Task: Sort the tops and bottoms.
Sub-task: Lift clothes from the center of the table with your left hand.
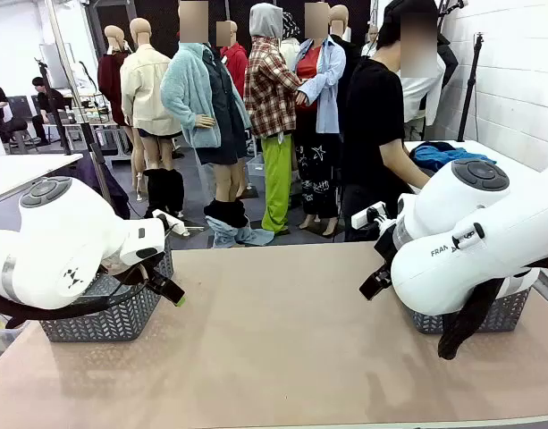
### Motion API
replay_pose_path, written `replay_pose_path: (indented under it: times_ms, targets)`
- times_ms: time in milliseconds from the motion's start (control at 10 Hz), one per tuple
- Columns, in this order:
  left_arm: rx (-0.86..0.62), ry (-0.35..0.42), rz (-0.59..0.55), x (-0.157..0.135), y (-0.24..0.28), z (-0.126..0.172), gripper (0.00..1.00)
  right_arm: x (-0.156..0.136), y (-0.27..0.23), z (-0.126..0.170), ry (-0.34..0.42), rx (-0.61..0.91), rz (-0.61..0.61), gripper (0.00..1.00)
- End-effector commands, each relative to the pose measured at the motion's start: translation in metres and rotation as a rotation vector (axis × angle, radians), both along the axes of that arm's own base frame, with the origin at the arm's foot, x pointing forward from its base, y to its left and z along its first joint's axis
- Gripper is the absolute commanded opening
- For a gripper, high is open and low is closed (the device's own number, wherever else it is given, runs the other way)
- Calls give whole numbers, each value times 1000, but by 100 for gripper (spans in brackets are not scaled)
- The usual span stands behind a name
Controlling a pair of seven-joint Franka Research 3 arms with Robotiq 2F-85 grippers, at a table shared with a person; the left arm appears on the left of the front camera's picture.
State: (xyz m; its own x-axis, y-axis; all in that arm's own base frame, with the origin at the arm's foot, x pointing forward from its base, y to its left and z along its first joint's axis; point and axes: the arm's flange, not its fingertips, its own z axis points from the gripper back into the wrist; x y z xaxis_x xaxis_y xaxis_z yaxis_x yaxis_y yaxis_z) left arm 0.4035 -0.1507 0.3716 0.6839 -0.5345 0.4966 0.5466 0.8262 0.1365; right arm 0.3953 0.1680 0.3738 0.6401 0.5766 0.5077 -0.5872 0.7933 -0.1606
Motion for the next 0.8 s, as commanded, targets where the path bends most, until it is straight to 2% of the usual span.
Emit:
replay_pose_path:
  times_ms: [0, 700]
  targets:
    - [0, 0, 0, 0, 0, 0, 100, 0, 0, 0, 0, 0, 0, 100]
    - [0, 0, 0, 0, 0, 0, 100, 0, 0, 0, 0, 0, 0, 100]
